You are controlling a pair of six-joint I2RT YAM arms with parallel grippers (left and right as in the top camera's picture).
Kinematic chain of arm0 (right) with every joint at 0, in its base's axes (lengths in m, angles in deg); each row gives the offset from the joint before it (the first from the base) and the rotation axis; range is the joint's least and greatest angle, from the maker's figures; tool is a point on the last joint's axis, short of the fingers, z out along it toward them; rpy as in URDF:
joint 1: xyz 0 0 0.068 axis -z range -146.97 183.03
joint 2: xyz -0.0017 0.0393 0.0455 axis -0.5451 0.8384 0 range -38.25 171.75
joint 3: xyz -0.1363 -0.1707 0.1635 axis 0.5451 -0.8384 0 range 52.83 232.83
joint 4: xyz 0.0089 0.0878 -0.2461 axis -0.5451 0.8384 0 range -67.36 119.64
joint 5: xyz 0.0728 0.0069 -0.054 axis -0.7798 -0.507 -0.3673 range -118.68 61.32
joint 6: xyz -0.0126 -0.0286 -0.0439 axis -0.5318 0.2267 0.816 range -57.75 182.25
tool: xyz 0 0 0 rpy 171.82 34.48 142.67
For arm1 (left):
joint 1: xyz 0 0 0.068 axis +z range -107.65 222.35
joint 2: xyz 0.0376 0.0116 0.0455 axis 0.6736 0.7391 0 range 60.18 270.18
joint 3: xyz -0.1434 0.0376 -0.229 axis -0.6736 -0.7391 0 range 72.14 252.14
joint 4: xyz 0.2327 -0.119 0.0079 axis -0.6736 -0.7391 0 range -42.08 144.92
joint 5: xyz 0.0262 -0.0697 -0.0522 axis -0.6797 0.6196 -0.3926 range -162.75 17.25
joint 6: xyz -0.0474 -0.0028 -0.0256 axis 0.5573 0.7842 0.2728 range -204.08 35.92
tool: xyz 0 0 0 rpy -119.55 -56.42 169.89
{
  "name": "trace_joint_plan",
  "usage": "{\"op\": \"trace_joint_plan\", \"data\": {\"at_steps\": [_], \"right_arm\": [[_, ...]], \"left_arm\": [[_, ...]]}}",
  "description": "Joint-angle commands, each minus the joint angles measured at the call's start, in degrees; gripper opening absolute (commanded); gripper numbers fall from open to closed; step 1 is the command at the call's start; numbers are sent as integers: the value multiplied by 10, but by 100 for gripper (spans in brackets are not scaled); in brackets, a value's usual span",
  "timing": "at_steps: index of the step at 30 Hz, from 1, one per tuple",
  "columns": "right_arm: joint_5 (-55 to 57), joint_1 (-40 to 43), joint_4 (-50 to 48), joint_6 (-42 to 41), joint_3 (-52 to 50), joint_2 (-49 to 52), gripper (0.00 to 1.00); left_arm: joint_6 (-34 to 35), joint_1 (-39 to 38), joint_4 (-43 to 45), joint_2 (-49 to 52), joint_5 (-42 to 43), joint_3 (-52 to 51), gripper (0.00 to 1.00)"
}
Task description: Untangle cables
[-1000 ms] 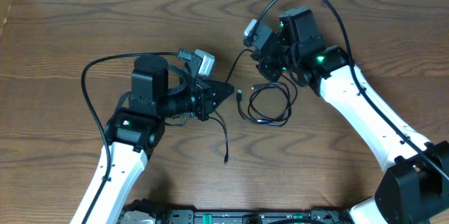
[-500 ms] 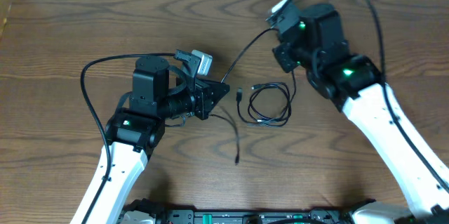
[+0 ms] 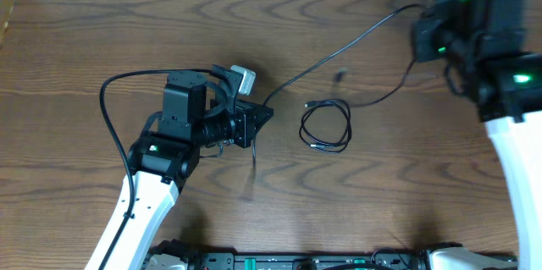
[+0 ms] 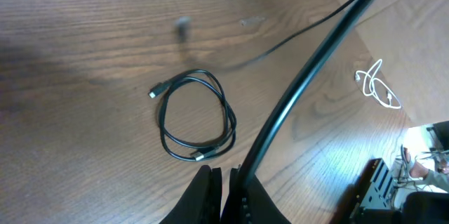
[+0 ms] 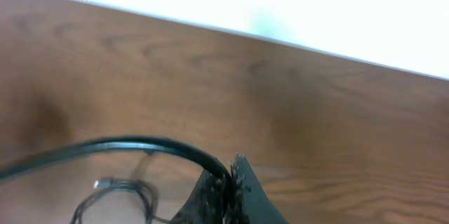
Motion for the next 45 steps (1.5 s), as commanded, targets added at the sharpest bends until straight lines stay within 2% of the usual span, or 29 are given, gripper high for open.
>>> {"op": "trace_joint_plan", "data": {"at_steps": [1, 8, 16, 17, 18, 19, 20, 21, 27, 34, 41, 45], "right_arm": [[18, 31, 20, -15, 70, -15, 1], [14, 76, 67, -15, 166, -14, 1], [-1, 80, 97, -3, 182, -10, 1], [-4, 80, 98, -3, 182, -6, 1], [-6, 80, 99, -3, 182, -4, 1], [-8, 80, 100, -3, 182, -1, 1], [-10, 80, 101, -3, 182, 2, 1], [-12, 80, 103, -3, 182, 5, 1], [0, 81, 109, -2, 182, 25, 1], [76, 106, 99, -28, 182, 51, 1], [79, 193, 99, -43, 182, 78, 1], [78, 257, 95, -74, 182, 102, 1]], "left_arm": [[-4, 1, -5, 2, -16, -2, 10], [-4, 1, -7, 2, -16, -2, 10], [-19, 1, -11, 2, 3, -2, 10], [-30, 1, -7, 2, 19, -2, 14], [-40, 1, -5, 1, 30, -2, 29], [-47, 1, 1, 1, 42, -2, 37], [-47, 1, 6, 1, 45, -2, 51], [-47, 1, 10, 0, 45, -2, 54], [-49, 2, 27, -7, 45, -2, 56], [-51, 2, 25, -43, 9, -2, 59], [-51, 2, 3, -63, 8, -2, 59], [-78, 2, -23, -62, 8, -2, 59]]}}
